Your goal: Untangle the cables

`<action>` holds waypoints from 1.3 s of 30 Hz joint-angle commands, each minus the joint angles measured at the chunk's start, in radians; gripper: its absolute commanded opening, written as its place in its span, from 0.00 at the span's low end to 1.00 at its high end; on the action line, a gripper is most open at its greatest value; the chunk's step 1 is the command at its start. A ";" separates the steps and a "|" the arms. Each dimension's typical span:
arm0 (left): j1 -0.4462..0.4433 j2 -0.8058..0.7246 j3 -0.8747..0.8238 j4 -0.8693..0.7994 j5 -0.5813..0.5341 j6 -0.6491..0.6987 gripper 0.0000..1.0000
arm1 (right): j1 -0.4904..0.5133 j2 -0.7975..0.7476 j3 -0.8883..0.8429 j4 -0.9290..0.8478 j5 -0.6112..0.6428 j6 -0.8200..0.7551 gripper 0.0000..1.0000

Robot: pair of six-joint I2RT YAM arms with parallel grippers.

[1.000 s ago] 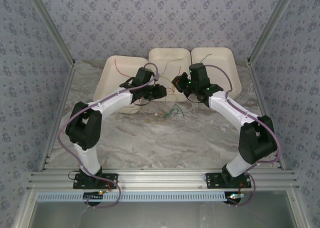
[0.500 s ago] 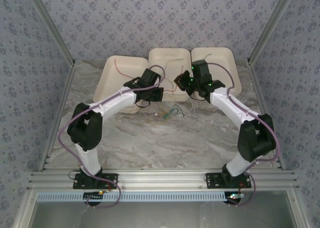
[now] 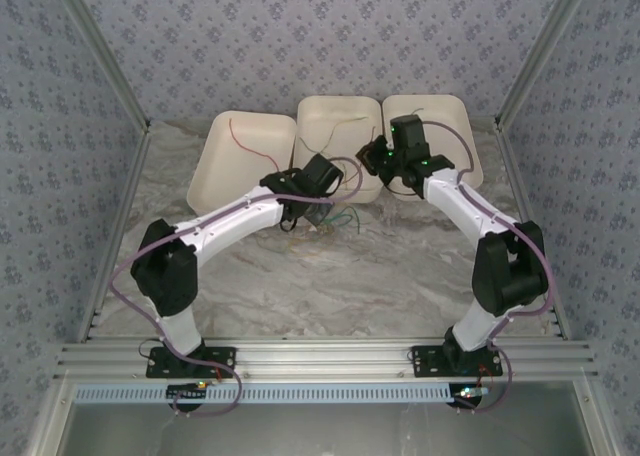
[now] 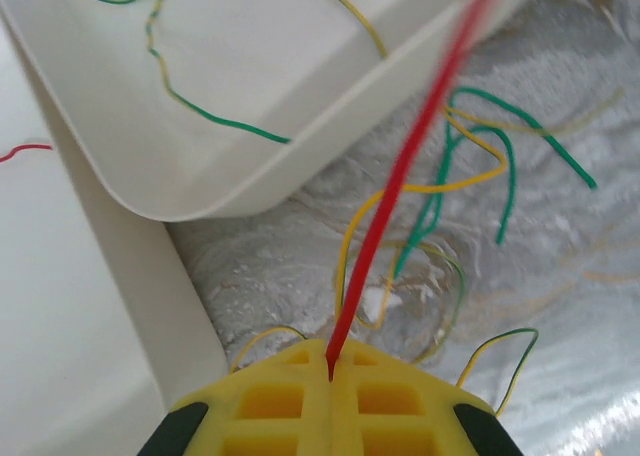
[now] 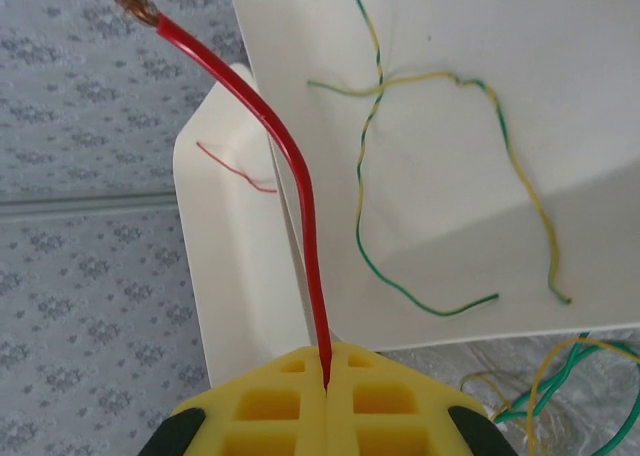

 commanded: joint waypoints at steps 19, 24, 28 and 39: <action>-0.214 -0.002 -0.028 -0.009 0.034 0.105 0.00 | -0.086 -0.075 0.118 -0.032 0.047 -0.275 0.00; -0.230 0.006 -0.023 -0.010 0.030 0.094 0.00 | -0.120 -0.068 0.145 -0.039 0.010 -0.275 0.02; -0.233 0.013 -0.013 -0.011 0.034 0.086 0.00 | -0.115 -0.049 0.170 -0.073 -0.006 -0.286 0.01; -0.179 -0.076 -0.040 0.003 0.105 -0.118 0.63 | -0.102 -0.082 0.180 -0.112 0.035 -0.258 0.00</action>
